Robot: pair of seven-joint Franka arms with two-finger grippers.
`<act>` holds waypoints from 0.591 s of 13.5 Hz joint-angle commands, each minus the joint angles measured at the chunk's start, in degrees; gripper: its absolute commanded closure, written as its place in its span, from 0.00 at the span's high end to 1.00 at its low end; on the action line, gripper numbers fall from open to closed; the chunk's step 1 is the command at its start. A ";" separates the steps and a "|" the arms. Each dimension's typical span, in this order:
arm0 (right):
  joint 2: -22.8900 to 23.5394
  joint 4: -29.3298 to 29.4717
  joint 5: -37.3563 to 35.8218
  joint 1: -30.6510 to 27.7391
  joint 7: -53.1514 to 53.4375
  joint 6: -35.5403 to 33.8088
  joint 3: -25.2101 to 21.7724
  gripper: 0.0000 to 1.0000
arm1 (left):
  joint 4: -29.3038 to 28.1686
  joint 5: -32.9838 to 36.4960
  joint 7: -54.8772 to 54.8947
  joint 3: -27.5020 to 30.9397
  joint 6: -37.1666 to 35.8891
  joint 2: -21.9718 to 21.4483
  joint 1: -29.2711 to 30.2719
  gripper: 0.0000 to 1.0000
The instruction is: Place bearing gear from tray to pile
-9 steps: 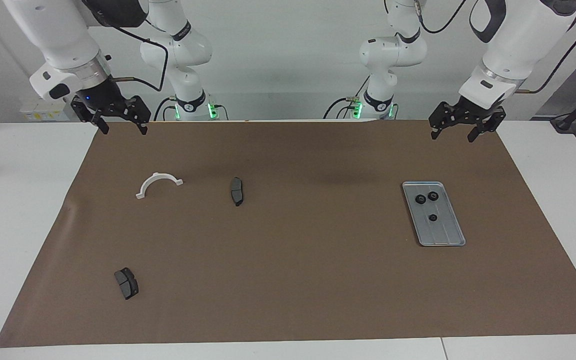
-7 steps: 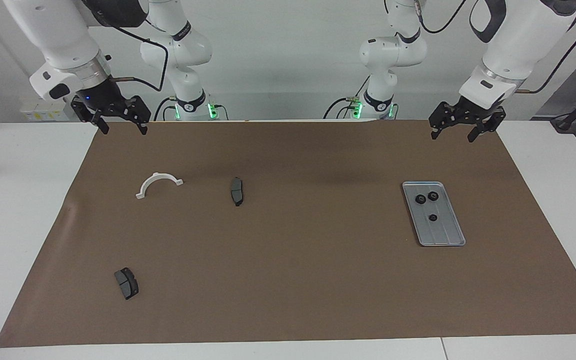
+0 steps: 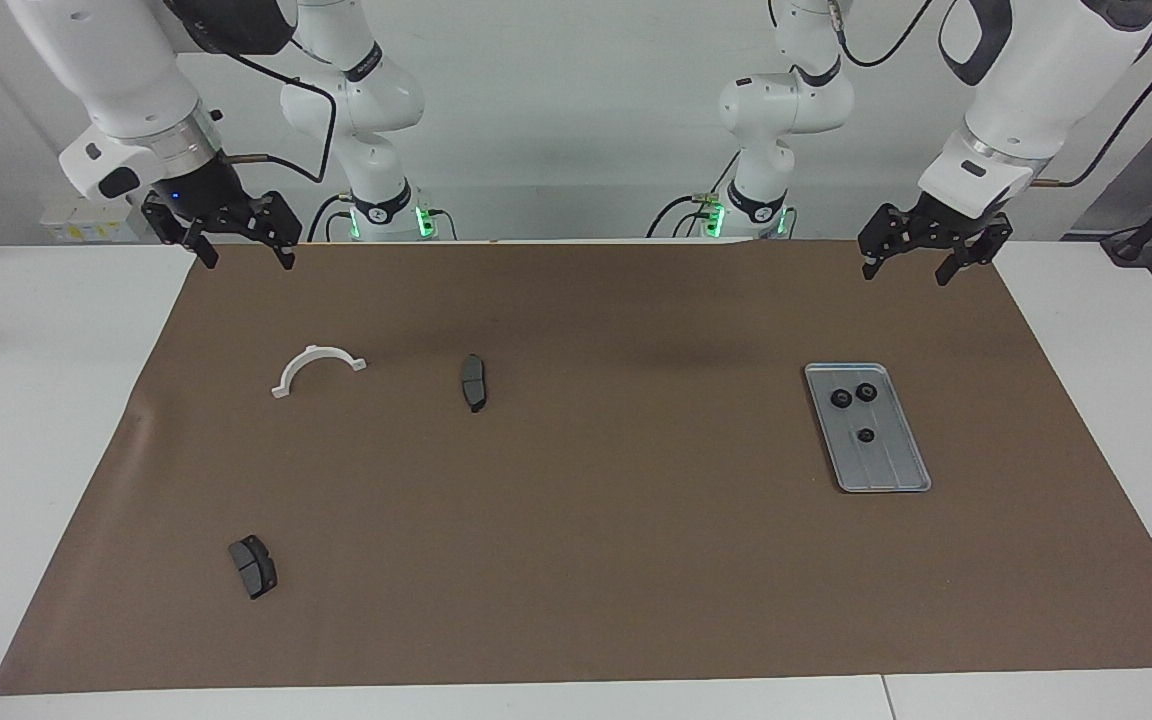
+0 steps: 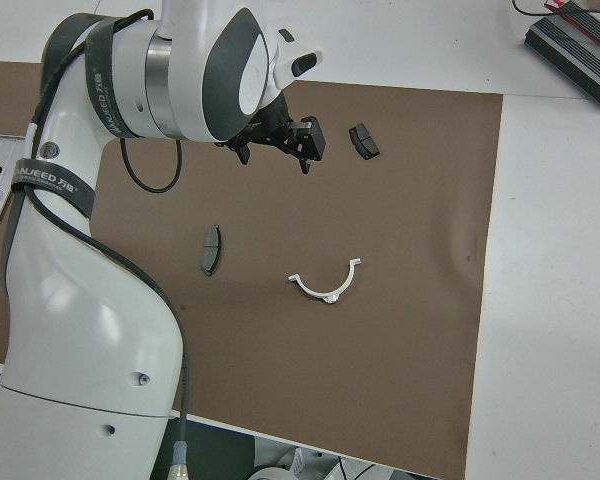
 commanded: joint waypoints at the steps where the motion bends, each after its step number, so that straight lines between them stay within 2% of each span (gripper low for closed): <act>1: -0.86 -0.75 0.14 0.08 -1.08 0.40 -0.11 1.00 | -6.15 0.02 0.96 -0.06 6.01 -2.45 1.01 1.00; 5: -0.86 -0.75 0.14 0.08 -1.08 0.40 -0.11 1.00 | -15.36 0.10 1.04 -0.06 19.52 -1.14 3.10 1.00; 8: -0.86 -0.75 0.14 0.08 -1.08 0.40 -0.11 1.00 | -19.78 0.11 1.13 -0.06 29.74 2.81 4.87 1.00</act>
